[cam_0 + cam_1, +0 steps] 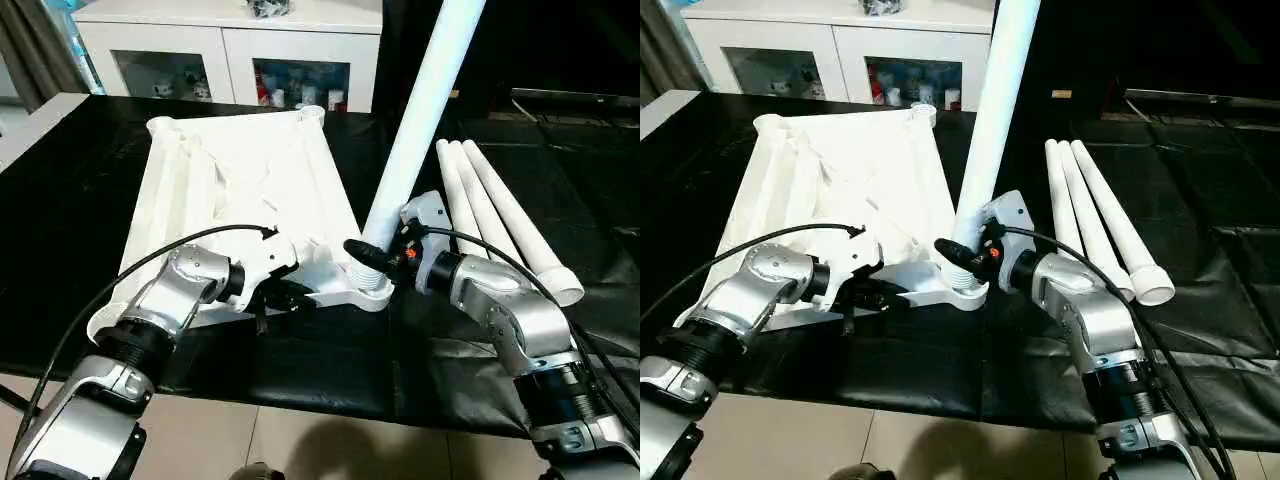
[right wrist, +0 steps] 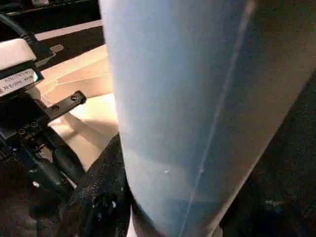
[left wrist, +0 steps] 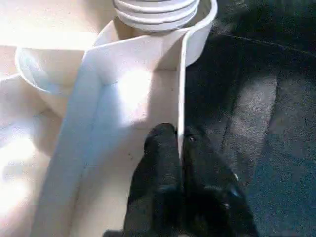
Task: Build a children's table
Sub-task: Insert table leg to table base
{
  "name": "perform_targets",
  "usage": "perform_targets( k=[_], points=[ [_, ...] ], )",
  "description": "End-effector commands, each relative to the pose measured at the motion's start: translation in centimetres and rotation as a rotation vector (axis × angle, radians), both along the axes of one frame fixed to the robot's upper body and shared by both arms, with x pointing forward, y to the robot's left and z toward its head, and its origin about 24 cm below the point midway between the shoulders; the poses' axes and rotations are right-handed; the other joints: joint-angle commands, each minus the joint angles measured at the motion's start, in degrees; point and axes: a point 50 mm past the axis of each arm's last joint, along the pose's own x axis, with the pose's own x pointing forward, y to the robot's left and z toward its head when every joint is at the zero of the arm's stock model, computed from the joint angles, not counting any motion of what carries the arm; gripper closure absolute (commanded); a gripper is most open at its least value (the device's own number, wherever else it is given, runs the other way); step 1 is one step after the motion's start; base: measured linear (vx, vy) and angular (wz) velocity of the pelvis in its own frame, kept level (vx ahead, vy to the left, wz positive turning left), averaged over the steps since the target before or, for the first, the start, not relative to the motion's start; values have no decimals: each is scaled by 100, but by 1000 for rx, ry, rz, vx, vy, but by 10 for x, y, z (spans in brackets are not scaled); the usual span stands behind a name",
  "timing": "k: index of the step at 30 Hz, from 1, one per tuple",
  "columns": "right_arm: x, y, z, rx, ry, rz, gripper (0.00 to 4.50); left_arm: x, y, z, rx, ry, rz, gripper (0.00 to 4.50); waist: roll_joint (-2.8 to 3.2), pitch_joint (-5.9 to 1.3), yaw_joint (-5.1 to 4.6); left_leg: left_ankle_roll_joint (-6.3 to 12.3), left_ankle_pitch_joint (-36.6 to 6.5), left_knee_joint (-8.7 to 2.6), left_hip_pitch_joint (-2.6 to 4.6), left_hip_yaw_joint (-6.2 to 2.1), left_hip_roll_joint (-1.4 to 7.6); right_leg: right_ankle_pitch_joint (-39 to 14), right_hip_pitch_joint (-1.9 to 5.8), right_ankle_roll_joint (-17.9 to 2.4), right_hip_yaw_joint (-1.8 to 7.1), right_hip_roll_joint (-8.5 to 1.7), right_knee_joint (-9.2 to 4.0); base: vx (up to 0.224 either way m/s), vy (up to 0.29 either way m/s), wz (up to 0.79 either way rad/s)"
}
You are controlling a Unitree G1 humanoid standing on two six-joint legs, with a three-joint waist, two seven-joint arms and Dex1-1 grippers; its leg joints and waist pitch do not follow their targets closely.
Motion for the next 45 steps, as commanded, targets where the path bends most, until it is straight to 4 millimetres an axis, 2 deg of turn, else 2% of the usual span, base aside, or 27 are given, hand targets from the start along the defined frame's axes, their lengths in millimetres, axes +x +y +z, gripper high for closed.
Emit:
perform_targets(
  k=[1,11,12,17,35,39,44,45],
  points=[
    [-1,-1,5,-4,-12,8,259,2,0,0,10,-5,5,445,-22,-464,3,120,-648,-401,146,-183,445,-84,270,-1543,304,-587,-362,0,0,0],
    [-3,-5,3,-40,9,33,259,2,0,-1,-4,15,6,450,-26,-460,5,127,-673,-399,143,-184,445,-141,273,-1548,303,-592,-370,0,0,0],
    [-3,-6,2,-45,21,39,259,2,0,0,-6,13,3,450,-45,-461,2,136,-660,-399,141,-182,445,-133,276,-1547,303,-589,-370,0,0,0],
    [-4,-6,-7,-73,60,59,259,2,-1,1,-24,12,-5,450,-60,-444,6,151,-714,-404,146,-177,444,-334,265,-1535,303,-594,-394,0,0,0],
    [0,-10,-22,-93,111,32,259,1,0,3,-55,12,7,450,-82,-435,0,123,-768,-417,152,-181,450,-579,256,-1491,306,-604,-408,0,0,0],
    [1,-9,-22,-66,115,37,259,1,1,3,-60,5,13,450,-108,-434,-3,129,-784,-420,152,-177,449,-619,255,-1486,307,-607,-413,0,0,0],
    [3,-5,-22,1,126,46,259,0,0,4,-61,2,6,450,-92,-432,-6,121,-828,-423,152,-179,450,-662,250,-1489,311,-612,-419,0,0,0],
    [4,-5,-22,16,129,36,259,0,0,5,-62,2,5,450,-72,-434,-3,115,-848,-424,159,-184,455,-672,247,-1507,310,-617,-420,0,0,0]
  ],
)
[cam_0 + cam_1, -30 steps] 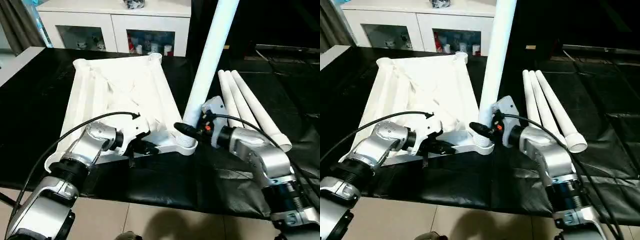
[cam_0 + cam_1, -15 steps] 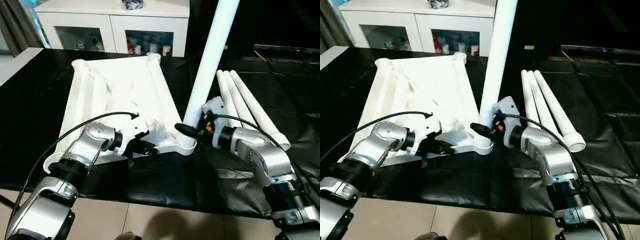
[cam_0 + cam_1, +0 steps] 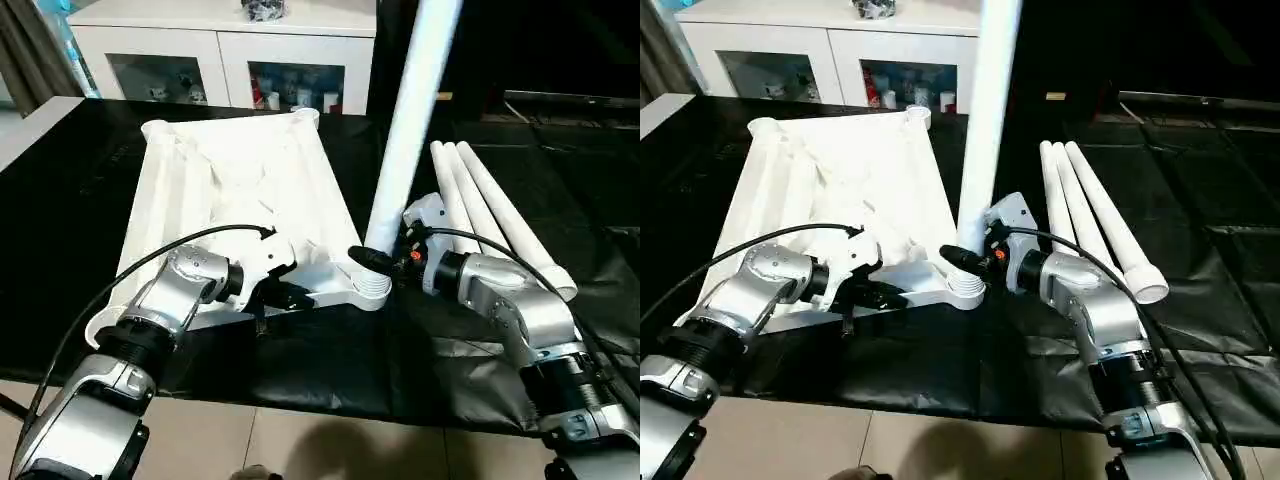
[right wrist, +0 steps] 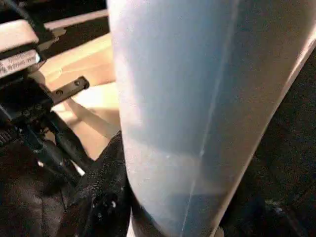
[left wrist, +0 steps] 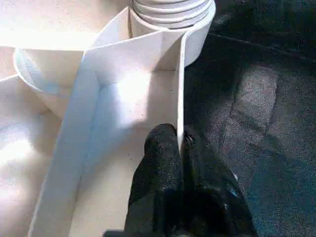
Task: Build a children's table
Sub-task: Insert table leg to table base
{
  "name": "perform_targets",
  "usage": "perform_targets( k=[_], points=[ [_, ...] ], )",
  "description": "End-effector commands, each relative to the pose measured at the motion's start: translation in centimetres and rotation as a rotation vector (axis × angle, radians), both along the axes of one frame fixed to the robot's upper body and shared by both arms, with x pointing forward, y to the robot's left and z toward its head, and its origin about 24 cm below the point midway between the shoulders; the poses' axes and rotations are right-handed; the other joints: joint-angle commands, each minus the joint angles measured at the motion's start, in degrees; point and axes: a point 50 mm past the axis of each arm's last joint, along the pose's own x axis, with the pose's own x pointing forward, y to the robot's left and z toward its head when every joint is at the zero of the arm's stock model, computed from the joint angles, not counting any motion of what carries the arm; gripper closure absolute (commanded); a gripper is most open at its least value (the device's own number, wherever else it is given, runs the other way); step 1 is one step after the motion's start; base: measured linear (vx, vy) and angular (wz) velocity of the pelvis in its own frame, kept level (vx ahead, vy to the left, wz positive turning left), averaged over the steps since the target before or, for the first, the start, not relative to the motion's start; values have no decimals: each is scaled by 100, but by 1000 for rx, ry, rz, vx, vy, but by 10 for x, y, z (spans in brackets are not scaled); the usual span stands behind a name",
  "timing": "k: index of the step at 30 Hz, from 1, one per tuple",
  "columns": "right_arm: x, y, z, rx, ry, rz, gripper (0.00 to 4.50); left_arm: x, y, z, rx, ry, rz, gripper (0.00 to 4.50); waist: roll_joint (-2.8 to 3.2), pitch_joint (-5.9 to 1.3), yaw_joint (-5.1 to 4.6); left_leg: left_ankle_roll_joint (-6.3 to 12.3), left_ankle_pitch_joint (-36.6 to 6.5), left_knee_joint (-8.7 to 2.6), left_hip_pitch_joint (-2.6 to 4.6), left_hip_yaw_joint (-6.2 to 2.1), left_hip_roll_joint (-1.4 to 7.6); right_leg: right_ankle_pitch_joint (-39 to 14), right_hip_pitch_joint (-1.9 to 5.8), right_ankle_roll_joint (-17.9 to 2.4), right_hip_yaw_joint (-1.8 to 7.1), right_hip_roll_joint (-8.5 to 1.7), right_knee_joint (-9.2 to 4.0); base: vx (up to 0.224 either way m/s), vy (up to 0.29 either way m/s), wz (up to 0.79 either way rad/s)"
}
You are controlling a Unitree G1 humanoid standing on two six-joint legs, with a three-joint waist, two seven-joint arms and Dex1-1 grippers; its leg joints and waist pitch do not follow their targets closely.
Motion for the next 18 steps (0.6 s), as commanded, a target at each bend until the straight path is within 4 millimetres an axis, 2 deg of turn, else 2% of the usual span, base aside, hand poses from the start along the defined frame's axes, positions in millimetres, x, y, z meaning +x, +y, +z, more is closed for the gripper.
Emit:
perform_targets(
  k=[1,2,3,5,8,9,10,11,12,13,15,16,17,18],
  points=[
    [-1,1,-13,10,68,-14,259,0,-4,7,-57,-18,-8,450,-50,-422,26,109,-846,-425,123,-188,453,-639,227,-1516,304,-609,-419,0,0,0],
    [0,0,-13,21,71,-29,259,1,-3,8,-57,-19,-7,450,-11,-426,32,95,-849,-425,123,-196,454,-609,226,-1531,301,-612,-409,0,0,0],
    [0,-1,-14,25,72,-33,259,1,-2,9,-57,-20,-2,450,-27,-428,21,95,-852,-430,124,-191,454,-578,227,-1534,300,-606,-416,0,0,0],
    [-1,-2,-16,36,78,-42,259,3,-1,10,-60,-22,10,450,-24,-431,29,77,-852,-430,128,-190,455,-480,228,-1560,300,-604,-408,0,0,0],
    [-3,-5,-19,50,79,-60,259,4,0,11,-68,-23,26,450,18,-439,41,71,-847,-430,130,-192,454,-315,232,-1590,295,-600,-392,0,0,0],
    [-6,-7,-22,74,71,-76,259,6,1,13,-79,-21,40,450,39,-438,42,53,-915,-431,131,-191,456,-297,231,-1601,300,-603,-403,0,0,0],
    [-9,-8,-26,92,65,-90,259,7,1,14,-85,-20,48,450,107,-443,58,17,-981,-429,136,-204,458,-282,232,-1617,299,-615,-397,0,0,0],
    [-11,-9,-28,106,63,-100,259,7,1,15,-89,-18,54,450,138,-453,66,-3,-1008,-429,138,-216,459,-187,237,-1632,296,-610,-383,0,0,0],
    [-13,-9,-30,116,61,-109,259,8,2,15,-93,-17,57,450,92,-453,56,8,-999,-441,133,-212,463,-59,245,-1658,290,-600,-379,0,0,0],
    [-14,-10,-32,123,62,-116,259,8,1,15,-96,-15,59,450,90,-453,55,19,-1014,-441,132,-213,461,-40,251,-1672,290,-600,-379,0,0,0],
    [-20,-12,-38,151,66,-146,259,8,1,16,-107,-11,68,450,176,-447,62,-10,-1130,-443,136,-222,456,-132,242,-1680,287,-607,-391,0,0,0],
    [-22,-12,-40,165,68,-155,259,8,1,16,-108,-10,69,450,136,-439,54,-13,-1205,-454,135,-218,460,-185,247,-1682,292,-607,-411,0,0,0],
    [-26,-13,-44,183,71,-171,259,8,1,16,-108,-9,69,450,197,-442,61,-29,-1247,-452,134,-230,450,-275,253,-1681,288,-610,-403,0,0,0],
    [-26,-13,-44,183,71,-171,259,8,1,16,-108,-9,69,450,209,-435,56,-32,-1295,-459,138,-225,452,-333,243,-1658,289,-600,-428,0,0,0]
  ],
)
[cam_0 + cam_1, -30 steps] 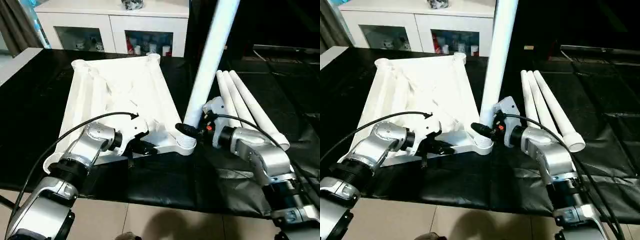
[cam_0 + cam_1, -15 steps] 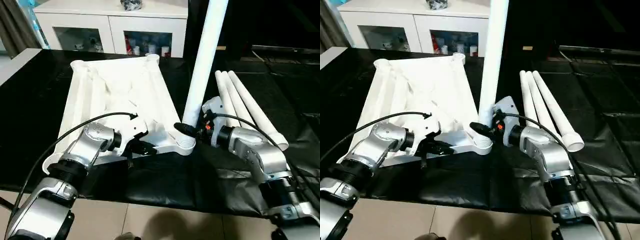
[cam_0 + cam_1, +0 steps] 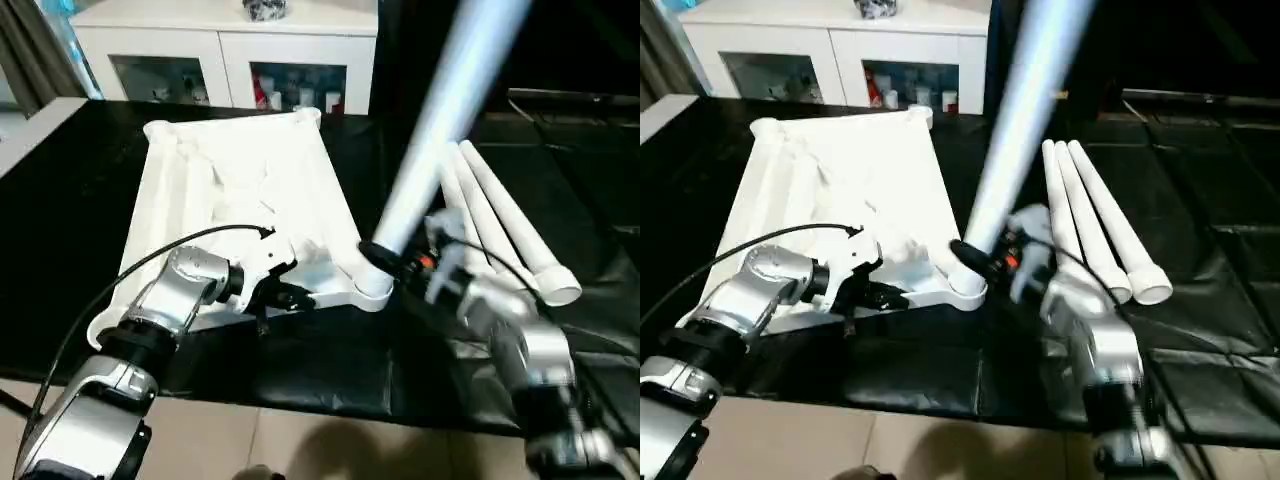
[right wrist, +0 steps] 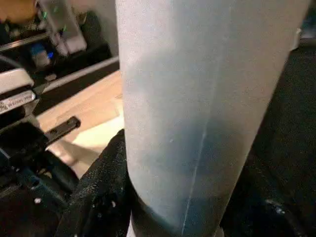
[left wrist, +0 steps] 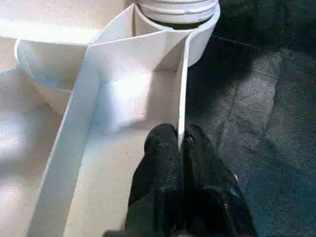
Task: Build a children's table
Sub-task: Insert table leg to table base
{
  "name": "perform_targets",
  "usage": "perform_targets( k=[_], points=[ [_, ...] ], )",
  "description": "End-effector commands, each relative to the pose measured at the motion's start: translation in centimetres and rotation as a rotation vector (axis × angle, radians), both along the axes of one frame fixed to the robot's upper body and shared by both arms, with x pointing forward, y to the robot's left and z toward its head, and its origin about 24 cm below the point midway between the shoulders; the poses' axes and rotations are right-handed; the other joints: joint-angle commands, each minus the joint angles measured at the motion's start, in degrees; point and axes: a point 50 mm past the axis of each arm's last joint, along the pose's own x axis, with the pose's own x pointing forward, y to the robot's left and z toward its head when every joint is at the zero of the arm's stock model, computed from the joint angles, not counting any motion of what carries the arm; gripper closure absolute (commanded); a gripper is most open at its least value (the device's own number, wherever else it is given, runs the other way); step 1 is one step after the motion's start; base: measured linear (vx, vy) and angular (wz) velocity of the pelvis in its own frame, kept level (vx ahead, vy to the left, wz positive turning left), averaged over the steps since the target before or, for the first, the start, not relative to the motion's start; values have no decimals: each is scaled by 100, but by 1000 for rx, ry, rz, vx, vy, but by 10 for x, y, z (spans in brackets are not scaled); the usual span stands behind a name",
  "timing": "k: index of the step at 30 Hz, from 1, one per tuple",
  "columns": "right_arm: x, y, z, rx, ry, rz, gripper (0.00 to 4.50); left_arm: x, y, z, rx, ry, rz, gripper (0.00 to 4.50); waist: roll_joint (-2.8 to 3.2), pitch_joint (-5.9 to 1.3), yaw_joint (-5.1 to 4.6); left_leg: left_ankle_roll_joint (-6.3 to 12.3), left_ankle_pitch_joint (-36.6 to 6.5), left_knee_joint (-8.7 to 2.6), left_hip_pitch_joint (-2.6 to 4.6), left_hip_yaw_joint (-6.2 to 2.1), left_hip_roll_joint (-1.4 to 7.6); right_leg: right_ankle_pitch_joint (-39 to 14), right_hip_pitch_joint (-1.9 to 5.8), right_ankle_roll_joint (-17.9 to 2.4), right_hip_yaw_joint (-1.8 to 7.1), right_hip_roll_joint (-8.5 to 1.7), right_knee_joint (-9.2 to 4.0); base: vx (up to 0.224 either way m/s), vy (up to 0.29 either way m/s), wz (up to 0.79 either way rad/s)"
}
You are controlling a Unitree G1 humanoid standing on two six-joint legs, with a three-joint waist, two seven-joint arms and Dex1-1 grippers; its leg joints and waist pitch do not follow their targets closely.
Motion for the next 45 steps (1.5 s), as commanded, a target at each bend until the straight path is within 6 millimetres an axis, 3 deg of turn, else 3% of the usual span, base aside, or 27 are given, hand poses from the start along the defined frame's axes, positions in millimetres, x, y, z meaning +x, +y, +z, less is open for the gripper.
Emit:
perform_targets(
  k=[1,5,8,9,11,12,13,14,15,17,18,19,20,21,22,23,24,25,27,29,32,34,35,37,40,45],
  points=[
    [-9,-3,-23,-25,102,-13,259,9,2,18,-77,-53,43,450,63,-422,10,-33,-1331,-454,136,-229,455,-375,253,-1654,297,-602,-419,0,0,0],
    [-22,-7,-30,-28,81,-36,259,10,2,17,-77,-49,51,450,140,-428,20,0,-1283,-454,129,-237,456,-317,249,-1619,293,-591,-420,0,0,0],
    [-25,-9,-32,-76,72,-28,259,10,2,18,-75,-49,52,450,132,-417,13,35,-1334,-457,126,-233,450,-469,247,-1609,293,-601,-444,0,0,0],
    [-27,-9,-33,-114,67,-8,259,10,2,18,-74,-51,53,450,99,-412,3,36,-1334,-461,121,-230,448,-539,251,-1595,292,-594,-453,0,0,0],
    [-29,-9,-34,-167,59,22,259,11,2,18,-73,-53,55,450,115,-406,11,33,-1303,-455,123,-228,447,-709,244,-1546,299,-598,-465,0,0,0],
    [-30,-7,-36,-242,50,76,259,12,3,18,-68,-59,60,450,42,-405,8,54,-1243,-457,117,-221,447,-746,251,-1510,302,-595,-468,0,0,0],
    [-31,-6,-37,-281,44,107,259,12,3,18,-62,-65,66,450,51,-404,10,78,-1197,-451,116,-218,446,-793,242,-1480,306,-598,-469,0,0,0],
    [-31,-5,-37,-290,43,120,259,13,3,18,-59,-66,67,450,-1,-404,14,132,-1128,-444,106,-215,442,-834,243,-1464,310,-610,-468,0,0,0],
    [-30,-4,-37,-297,43,131,259,13,4,18,-56,-68,68,450,29,-404,22,141,-1115,-441,109,-217,444,-872,234,-1455,309,-616,-474,0,0,0],
    [-26,0,-36,-320,37,164,259,12,5,17,-52,-71,69,450,-58,-393,7,175,-1178,-459,116,-212,455,-1088,220,-1409,309,-613,-493,0,0,0],
    [-24,1,-36,-326,35,173,259,12,5,17,-50,-72,69,450,-37,-389,5,166,-1218,-459,120,-219,454,-1161,209,-1407,307,-611,-492,0,0,0],
    [-22,4,-35,-331,36,194,259,12,5,17,-45,-75,69,450,-129,-377,-14,153,-1290,-475,121,-205,458,-1300,202,-1367,310,-603,-523,0,0,0],
    [-22,4,-35,-331,36,194,260,12,5,17,-45,-75,69,450,-103,-371,-5,138,-1308,-471,112,-221,452,-1372,209,-1362,314,-617,-505,0,0,0],
    [-18,8,-33,-341,39,232,260,11,6,16,-35,-79,67,450,-199,-366,-34,113,-1384,-492,126,-207,463,-1529,195,-1294,314,-606,-544,0,0,0],
    [-17,10,-33,-345,40,254,260,10,7,15,-32,-80,66,450,-209,-360,-26,114,-1360,-492,111,-222,460,-1565,209,-1285,317,-623,-522,0,0,0],
    [-17,10,-33,-346,40,257,260,10,7,15,-31,-80,65,450,-149,-357,-17,78,-1421,-494,133,-223,466,-1717,177,-1249,323,-635,-543,0,0,0],
    [-14,13,-32,-347,41,286,260,10,7,15,-24,-82,58,450,-166,-355,-28,62,-1446,-501,135,-223,473,-1749,177,-1233,323,-631,-550,0,0,0],
    [-12,14,-31,-344,43,301,260,10,6,15,-15,-87,47,450,-235,-356,-34,51,-1457,-504,136,-223,470,-1752,177,-1226,321,-629,-539,0,0,0],
    [-10,17,-30,-332,47,334,260,9,6,16,5,-93,17,450,-214,-352,-33,32,-1497,-511,137,-229,474,-1795,170,-1210,326,-641,-549,0,0,0],
    [-9,19,-30,-308,55,372,260,9,4,17,20,-99,-26,450,-240,-357,-41,2,-1576,-520,150,-230,481,-1759,167,-1223,330,-640,-556,0,0,0],
    [-9,20,-31,-301,69,433,260,8,1,20,44,-103,-84,450,-205,-376,-29,-13,-1505,-516,159,-225,485,-1456,167,-1299,332,-632,-522,0,0,0],
    [-10,20,-32,-307,72,452,260,8,0,21,52,-105,-99,450,-215,-394,-24,14,-1379,-513,153,-216,490,-1064,187,-1395,322,-615,-487,0,0,0],
    [-12,20,-33,-311,81,509,260,7,-1,21,74,-99,-141,450,-177,-410,-6,76,-1209,-499,153,-204,485,-667,201,-1496,310,-610,-455,0,0,0],
    [-13,20,-33,-314,84,532,260,7,-1,22,83,-97,-156,450,-204,-418,15,143,-1109,-490,151,-187,486,-416,223,-1564,300,-604,-440,0,0,0],
    [-15,17,-31,-325,87,607,260,8,-2,21,116,-101,-194,450,-215,-420,53,193,-1073,-482,158,-177,492,-362,226,-1612,289,-605,-436,0,0,0],
    [-14,17,-27,-326,74,637,260,11,-3,23,123,-102,-191,450,-242,-406,98,108,-1233,-502,175,-174,511,-664,211,-1600,293,-622,-458,0,0,0]
  ],
)
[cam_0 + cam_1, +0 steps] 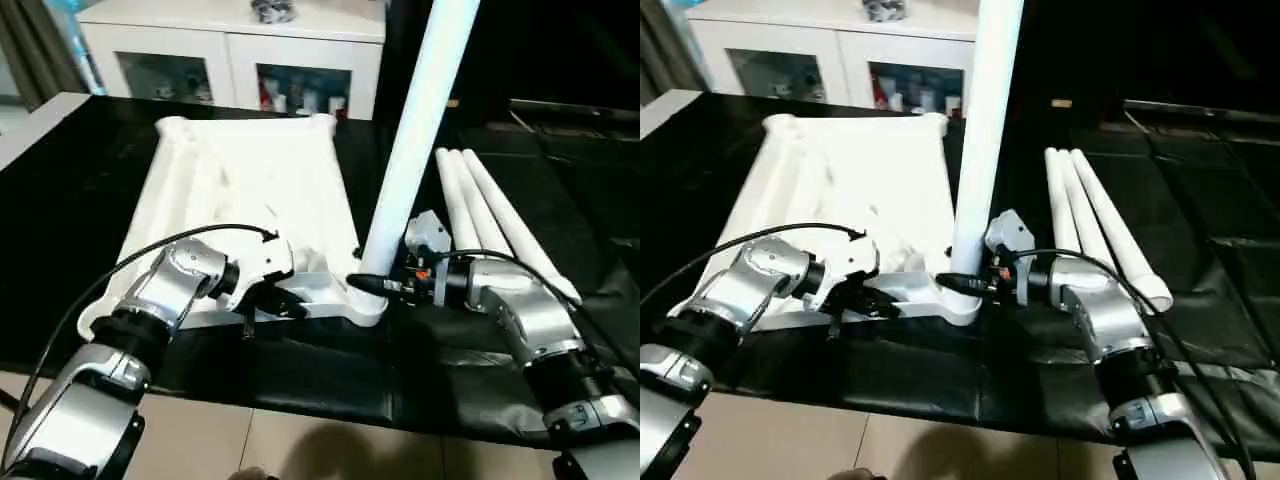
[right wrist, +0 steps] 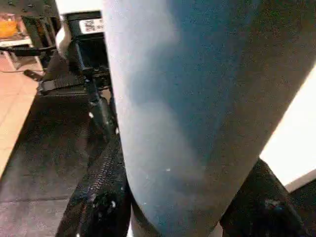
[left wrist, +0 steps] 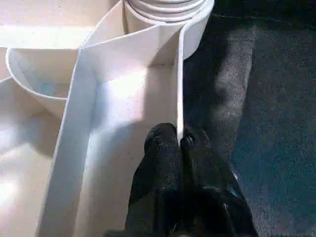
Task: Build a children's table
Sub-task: Insert table leg to table base, then rotate leg to tighten
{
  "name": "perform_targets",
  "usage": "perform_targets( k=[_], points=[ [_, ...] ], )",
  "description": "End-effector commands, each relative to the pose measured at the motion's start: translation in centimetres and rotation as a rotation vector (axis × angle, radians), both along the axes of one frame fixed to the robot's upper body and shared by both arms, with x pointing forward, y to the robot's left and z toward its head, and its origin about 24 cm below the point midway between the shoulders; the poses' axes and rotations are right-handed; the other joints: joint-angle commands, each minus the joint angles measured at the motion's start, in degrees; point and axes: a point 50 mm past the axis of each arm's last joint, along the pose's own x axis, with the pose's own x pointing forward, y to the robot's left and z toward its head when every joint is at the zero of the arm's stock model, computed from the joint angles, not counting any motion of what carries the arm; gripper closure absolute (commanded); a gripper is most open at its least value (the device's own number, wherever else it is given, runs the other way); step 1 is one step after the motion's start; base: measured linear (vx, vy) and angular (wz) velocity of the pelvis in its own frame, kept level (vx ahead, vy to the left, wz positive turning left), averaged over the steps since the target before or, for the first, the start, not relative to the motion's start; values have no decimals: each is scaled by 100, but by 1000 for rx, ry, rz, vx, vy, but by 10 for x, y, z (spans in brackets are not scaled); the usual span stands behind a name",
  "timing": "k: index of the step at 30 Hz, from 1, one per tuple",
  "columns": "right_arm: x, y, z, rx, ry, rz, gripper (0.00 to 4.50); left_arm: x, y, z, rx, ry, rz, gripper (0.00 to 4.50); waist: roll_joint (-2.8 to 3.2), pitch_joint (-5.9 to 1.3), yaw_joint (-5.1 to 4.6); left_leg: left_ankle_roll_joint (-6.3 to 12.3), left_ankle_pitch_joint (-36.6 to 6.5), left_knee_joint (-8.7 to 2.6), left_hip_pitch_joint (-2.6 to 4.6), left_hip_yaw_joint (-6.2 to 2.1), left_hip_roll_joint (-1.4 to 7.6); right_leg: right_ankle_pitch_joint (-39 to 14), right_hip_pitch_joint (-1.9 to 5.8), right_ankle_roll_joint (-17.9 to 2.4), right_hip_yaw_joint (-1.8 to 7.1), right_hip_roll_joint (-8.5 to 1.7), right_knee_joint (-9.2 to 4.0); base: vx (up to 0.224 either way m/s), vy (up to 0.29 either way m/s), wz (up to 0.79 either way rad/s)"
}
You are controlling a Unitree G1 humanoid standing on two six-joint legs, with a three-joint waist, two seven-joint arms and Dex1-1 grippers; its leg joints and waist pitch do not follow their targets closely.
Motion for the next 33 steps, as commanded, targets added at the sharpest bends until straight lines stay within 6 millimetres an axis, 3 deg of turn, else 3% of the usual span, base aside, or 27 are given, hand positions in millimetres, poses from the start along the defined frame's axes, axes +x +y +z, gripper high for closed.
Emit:
perform_targets(
  k=[1,8,10,13,18,20,21,23,25,27,28,29,33],
  points=[
    [-21,12,-38,-78,173,118,260,11,-9,17,6,-83,-11,450,11,-332,8,88,-1278,-456,150,-198,504,-766,193,-1572,302,-622,-426,0,0,0],
    [-21,15,-38,-70,165,127,260,16,-8,19,-1,-88,11,450,-3,-301,25,-74,-1621,-491,184,-216,514,-1487,176,-1404,329,-660,-501,0,0,0],
    [-21,16,-38,-68,164,125,260,16,-9,19,-7,-86,15,450,-2,-300,23,-82,-1624,-505,183,-220,522,-1477,172,-1397,328,-650,-495,0,0,0],
    [-14,20,-41,-71,144,16,260,19,-8,21,-47,-81,87,450,23,-291,10,-109,-1683,-514,184,-222,519,-1493,156,-1417,332,-651,-495,0,0,0],
    [-1,25,-46,-93,124,-181,260,23,-4,24,-107,-90,243,450,15,-261,-106,-328,-2080,-551,199,-281,502,-2311,118,-1236,330,-684,-557,0,0,0],
    [9,28,-50,-84,140,-323,260,22,-4,26,-145,-85,332,450,-32,-252,-158,-341,-2124,-567,170,-297,500,-2461,122,-1175,323,-681,-566,0,0,0],
    [18,33,-53,-93,145,-444,260,19,-6,29,-178,-84,406,450,17,-248,-235,-409,-2124,-590,116,-330,505,-2352,134,-1224,307,-681,-525,0,0,0],
    [21,35,-53,-97,149,-482,260,17,-9,30,-190,-86,429,450,12,-253,-284,-442,-2182,-601,128,-323,501,-2291,120,-1228,302,-660,-534,0,0,0],
    [30,41,-52,-98,155,-586,260,12,-19,31,-224,-84,470,450,-11,-261,-347,-348,-2030,-572,133,-284,475,-1945,120,-1322,318,-630,-539,0,0,0],
    [35,46,-49,-81,171,-649,260,6,-30,31,-238,-86,495,450,-31,-273,-354,-230,-1842,-543,134,-259,463,-1759,132,-1360,328,-635,-554,0,0,0],
    [37,49,-48,-81,172,-672,260,3,-36,31,-239,-92,502,450,-77,-281,-362,-143,-1655,-539,124,-232,464,-1559,150,-1378,326,-620,-553,0,0,0],
    [38,51,-48,-81,173,-684,260,1,-40,30,-238,-98,506,450,-53,-296,-357,-67,-1443,-527,111,-226,459,-1337,174,-1405,325,-617,-525,0,0,0],
    [39,57,-49,-76,195,-687,260,-5,-47,30,-225,-121,510,450,-89,-322,-344,174,-927,-493,90,-189,454,-632,207,-1514,304,-592,-470,0,0,0]
  ],
)
